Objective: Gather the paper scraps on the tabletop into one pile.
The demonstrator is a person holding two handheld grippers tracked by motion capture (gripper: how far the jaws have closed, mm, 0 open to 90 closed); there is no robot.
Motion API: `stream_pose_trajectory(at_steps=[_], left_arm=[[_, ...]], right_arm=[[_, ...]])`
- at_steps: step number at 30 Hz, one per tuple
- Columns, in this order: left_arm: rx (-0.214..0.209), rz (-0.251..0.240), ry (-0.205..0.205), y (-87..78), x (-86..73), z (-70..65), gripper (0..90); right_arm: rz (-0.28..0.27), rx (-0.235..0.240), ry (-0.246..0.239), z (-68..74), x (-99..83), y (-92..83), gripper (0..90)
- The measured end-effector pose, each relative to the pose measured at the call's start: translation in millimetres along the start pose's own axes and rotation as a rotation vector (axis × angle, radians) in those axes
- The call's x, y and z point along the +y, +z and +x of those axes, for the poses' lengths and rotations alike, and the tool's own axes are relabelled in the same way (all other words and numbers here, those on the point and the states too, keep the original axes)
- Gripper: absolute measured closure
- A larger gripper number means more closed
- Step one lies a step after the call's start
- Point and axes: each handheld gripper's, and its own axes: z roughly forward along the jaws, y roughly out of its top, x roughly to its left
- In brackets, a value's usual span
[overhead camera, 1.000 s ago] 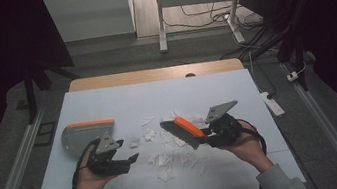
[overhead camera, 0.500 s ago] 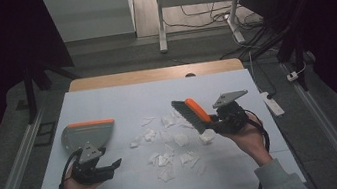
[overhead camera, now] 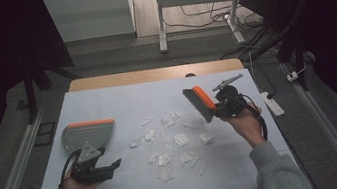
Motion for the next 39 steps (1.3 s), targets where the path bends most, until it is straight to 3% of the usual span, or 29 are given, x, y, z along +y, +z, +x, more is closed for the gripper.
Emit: stream_pose_trajectory(at_steps=[2,3,12,21,27,28,33,35,38,39], left_arm=[[-0.003,-0.003,-0.003,-0.4,-1.1,0.6,28.8],[-0.004,-0.005,-0.003,-0.6,-1.5,1.3,28.8],[-0.019,-0.013,-0.011,-1.6,-3.8,4.1,28.8],[-0.022,-0.013,-0.023,-0.3,-5.0,6.6,28.9],[-0.022,-0.008,-0.020,0.8,-5.3,6.0,28.9],[-0.023,-0.008,-0.020,0.5,-5.3,6.1,28.9],[-0.024,-0.006,-0.021,1.0,-5.4,6.1,29.0],[-0.025,-0.005,-0.022,1.2,-5.5,6.0,29.0],[-0.025,-0.005,-0.021,1.2,-5.3,5.7,29.1],[-0.025,-0.004,-0.020,1.2,-5.3,5.7,29.1]], right_arm=[[0.049,-0.021,-0.010,-2.9,11.3,10.6,69.9],[0.098,-0.047,-0.030,-4.2,21.1,19.6,69.9],[0.216,-0.139,-0.027,-11.1,40.2,38.4,69.9],[0.300,-0.136,-0.056,-6.9,40.3,57.9,69.9],[0.322,-0.084,-0.107,9.9,42.3,61.6,70.1],[0.331,-0.056,-0.146,21.1,41.4,61.6,70.2],[0.319,0.075,-0.244,49.8,35.7,53.5,70.1],[0.311,0.101,-0.236,54.3,35.8,49.8,70.1],[0.243,0.120,-0.219,54.6,40.8,36.8,70.1],[0.201,0.103,-0.206,50.2,46.0,30.2,70.1]])
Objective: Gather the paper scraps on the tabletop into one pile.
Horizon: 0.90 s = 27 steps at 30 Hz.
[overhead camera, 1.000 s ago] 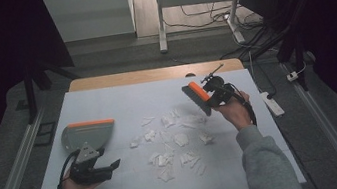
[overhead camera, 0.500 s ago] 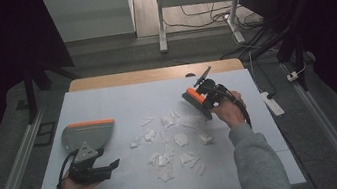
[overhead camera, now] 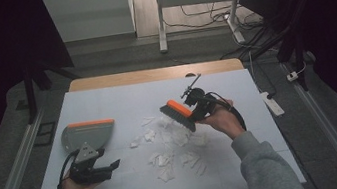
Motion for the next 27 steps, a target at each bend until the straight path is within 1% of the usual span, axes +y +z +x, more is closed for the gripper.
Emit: stream_pose_trajectory(at_steps=[2,3,5,7,12,13,16,18,20,21,22,23,25,26,27], left_arm=[[-0.001,0.001,0.000,0.3,-0.1,0.1,29.1],[-0.001,0.002,0.000,0.4,-0.2,0.3,29.1],[-0.002,0.003,0.001,0.4,-0.3,1.1,29.1],[-0.003,0.003,0.001,0.5,-0.5,1.4,29.1],[-0.005,0.005,0.001,1.2,-0.7,1.2,29.1],[-0.007,0.004,0.002,1.2,-0.5,1.0,29.1],[-0.009,0.007,0.005,1.8,-0.6,1.4,29.1],[-0.010,0.009,0.001,1.8,-0.7,2.2,29.1],[-0.012,0.008,-0.001,1.4,-0.9,2.4,29.1],[-0.011,0.007,-0.001,1.1,-1.0,2.4,29.3],[-0.011,0.006,-0.001,1.0,-1.1,2.4,29.3],[-0.009,0.007,0.000,0.9,-1.2,2.5,29.3],[-0.009,0.005,-0.002,1.0,-1.1,1.9,29.3],[-0.008,0.008,0.003,0.9,-0.9,1.8,29.3],[-0.006,0.009,0.004,1.0,-0.8,1.6,29.3]], right_arm=[[-0.020,-0.029,0.011,-4.4,3.3,-3.7,70.1],[-0.020,-0.029,0.011,-4.4,3.3,-3.7,70.1],[-0.027,-0.056,0.014,-7.5,7.1,-2.3,70.1],[-0.018,-0.091,0.012,-10.5,11.2,3.8,70.0],[0.011,-0.159,0.039,-23.1,20.6,25.6,70.0],[0.018,-0.171,0.038,-25.6,23.1,29.5,70.1],[0.036,-0.184,0.038,-31.4,31.5,38.0,70.1],[0.062,-0.200,0.020,-32.3,36.9,43.5,70.1],[0.088,-0.192,0.003,-31.4,40.4,49.7,70.1],[0.088,-0.165,-0.009,-28.7,42.5,52.7,70.2],[0.092,-0.155,-0.023,-26.1,43.5,54.2,70.2],[0.092,-0.155,-0.023,-26.1,43.5,54.2,70.2],[0.106,-0.140,-0.070,-18.3,44.7,56.1,70.2],[0.123,-0.127,-0.110,-9.1,44.4,56.1,70.3],[0.125,-0.115,-0.117,-4.0,43.4,55.3,70.3]])
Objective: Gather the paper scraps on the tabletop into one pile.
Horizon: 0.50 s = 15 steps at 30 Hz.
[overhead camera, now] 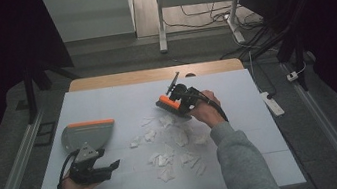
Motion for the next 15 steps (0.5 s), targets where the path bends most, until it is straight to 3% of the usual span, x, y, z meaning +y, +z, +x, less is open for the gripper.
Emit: stream_pose_trajectory(at_steps=[1,4,6,8,10,11,15], left_arm=[[0.001,-0.001,-0.003,-0.2,0.2,0.0,29.3],[0.003,-0.004,-0.003,-0.4,0.8,-0.8,29.3],[0.004,-0.002,-0.005,-0.1,1.0,-1.4,29.3],[0.004,0.001,-0.004,0.5,1.1,-2.1,29.3],[0.006,0.003,-0.003,0.8,1.3,-2.4,29.3],[0.006,0.003,-0.004,1.1,1.4,-2.5,29.3],[0.006,0.007,-0.006,1.7,1.1,-1.7,29.3]], right_arm=[[0.000,0.000,0.000,0.0,0.0,0.0,70.3],[-0.019,0.060,-0.048,14.4,-9.7,-7.3,70.3],[-0.045,0.119,-0.046,17.9,-15.6,-12.9,70.2],[-0.063,0.140,-0.039,18.6,-18.1,-16.4,70.2],[-0.107,0.129,-0.025,18.6,-20.8,-24.9,70.2],[-0.164,0.117,0.001,14.7,-21.4,-33.4,70.2],[-0.218,0.104,0.021,10.9,-17.1,-42.5,70.1]])
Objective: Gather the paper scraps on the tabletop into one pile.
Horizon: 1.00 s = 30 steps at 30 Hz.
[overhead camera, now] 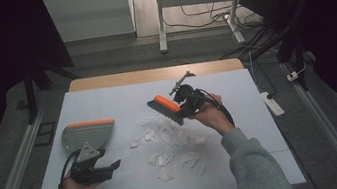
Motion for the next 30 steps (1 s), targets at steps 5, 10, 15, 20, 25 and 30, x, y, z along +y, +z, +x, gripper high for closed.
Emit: stream_pose_trajectory(at_steps=[5,10,15,20,25,30], left_arm=[[-0.004,-0.001,0.002,0.1,-0.5,0.4,29.3],[-0.010,-0.008,-0.003,-1.3,-1.4,1.5,29.4],[-0.017,-0.010,-0.008,-1.0,-2.1,2.6,29.4],[-0.016,-0.007,-0.010,-0.3,-2.3,3.7,29.5],[-0.012,-0.005,-0.009,-0.4,-2.2,2.7,29.5],[-0.010,-0.002,-0.004,-0.4,-2.3,2.1,29.5]], right_arm=[[0.010,-0.040,-0.024,0.1,18.5,7.2,70.1],[0.066,-0.084,-0.068,-0.1,41.4,33.7,70.1],[0.147,-0.113,-0.097,-3.7,52.7,60.8,70.2],[0.166,-0.097,-0.151,-1.0,56.9,70.4,70.2],[0.218,-0.064,-0.248,18.2,60.6,74.7,70.4],[0.249,-0.025,-0.319,33.6,55.5,68.0,70.4]])
